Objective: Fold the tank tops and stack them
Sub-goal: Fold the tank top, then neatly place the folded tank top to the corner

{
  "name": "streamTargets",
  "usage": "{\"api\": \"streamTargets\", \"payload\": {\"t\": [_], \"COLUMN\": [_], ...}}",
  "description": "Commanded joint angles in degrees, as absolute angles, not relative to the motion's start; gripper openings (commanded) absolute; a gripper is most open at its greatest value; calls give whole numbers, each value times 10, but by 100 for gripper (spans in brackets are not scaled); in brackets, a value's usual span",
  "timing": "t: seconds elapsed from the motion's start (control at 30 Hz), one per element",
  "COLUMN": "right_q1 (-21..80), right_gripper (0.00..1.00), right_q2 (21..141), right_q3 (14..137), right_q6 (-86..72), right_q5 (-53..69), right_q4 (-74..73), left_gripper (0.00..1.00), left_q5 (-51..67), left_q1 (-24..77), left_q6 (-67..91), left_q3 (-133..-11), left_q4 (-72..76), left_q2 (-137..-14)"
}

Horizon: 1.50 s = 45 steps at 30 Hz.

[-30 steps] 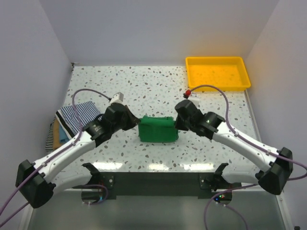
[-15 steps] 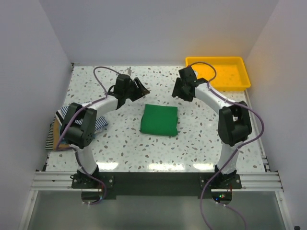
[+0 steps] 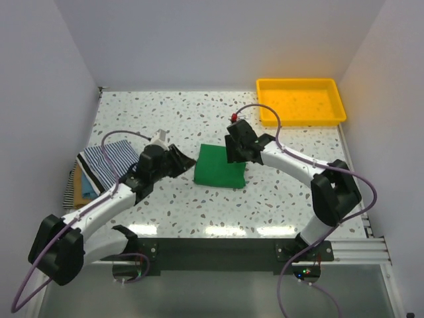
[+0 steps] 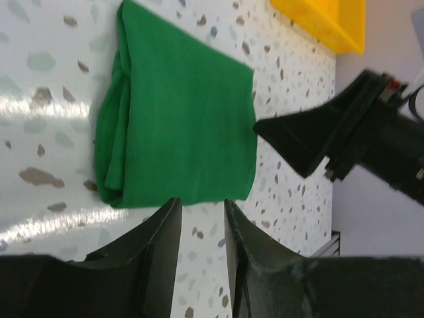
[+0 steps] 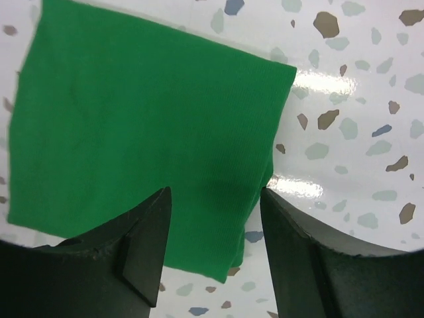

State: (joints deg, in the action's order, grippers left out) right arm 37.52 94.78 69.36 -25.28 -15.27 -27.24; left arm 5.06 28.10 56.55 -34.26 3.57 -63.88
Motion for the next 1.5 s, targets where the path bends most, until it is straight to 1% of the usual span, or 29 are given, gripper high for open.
{"api": "streamTargets", "payload": {"t": [0.0,0.03,0.07,0.13,0.23,0.3,0.37,0.5,0.57,0.67,0.73,0.8,0.87,0.9,0.93,0.97,1.0,1.03,1.13,1.23,1.27,1.3,1.37,1.47], "right_q1": [364,364,366,370,375,378,381,412,427,454,485,514,528,535,535,535,535,535,534,535,535,535,535,535], "right_gripper": [59,58,57,57,56,56,53,52,52,52,53,55,56,57,57,57,58,59,59,58,58,57,57,56], "right_q2": [986,995,1011,1023,1038,1041,1043,1015,973,910,874,843,839,840,844,844,840,834,796,778,777,778,787,816], "right_q3": [678,679,680,685,684,680,670,631,576,482,414,388,386,388,402,412,424,440,457,496,508,530,554,581], "right_q6": [-208,-205,-205,-207,-217,-227,-247,-322,-386,-493,-573,-619,-655,-658,-657,-652,-645,-627,-587,-541,-527,-507,-486,-448], "right_q5": [-140,-135,-133,-138,-153,-164,-179,-200,-162,-107,-92,-100,-109,-114,-116,-122,-135,-142,-150,-155,-158,-159,-154,-148], "right_q4": [-235,-233,-234,-237,-246,-255,-270,-287,-262,-177,-86,-22,-3,18,17,6,-35,-53,-106,-168,-181,-199,-221,-226], "left_gripper": [36,36,33,30,30,33,36,40,41,40,40,40,40,40,40,40,41,43,50,57,58,58,61,63], "left_q5": [35,33,33,28,24,18,12,-25,-12,10,20,22,32,33,38,46,42,38,38,84,137,161,187,190], "left_q1": [350,365,379,416,434,435,434,417,396,346,310,284,271,261,258,258,257,257,255,255,255,255,256,255], "left_q6": [609,619,630,663,679,679,679,660,643,623,602,578,547,538,528,506,498,494,483,481,478,476,463,461], "left_q3": [-297,-288,-275,-235,-212,-219,-229,-288,-309,-354,-388,-439,-481,-530,-552,-570,-591,-592,-560,-506,-483,-479,-476,-454], "left_q4": [18,18,24,63,99,103,111,100,101,98,98,82,71,37,22,10,-29,-37,-56,-20,26,31,22,29], "left_q2": [-626,-626,-624,-627,-651,-682,-712,-768,-812,-866,-887,-916,-948,-960,-968,-976,-974,-968,-910,-880,-875,-880,-890,-890]}}
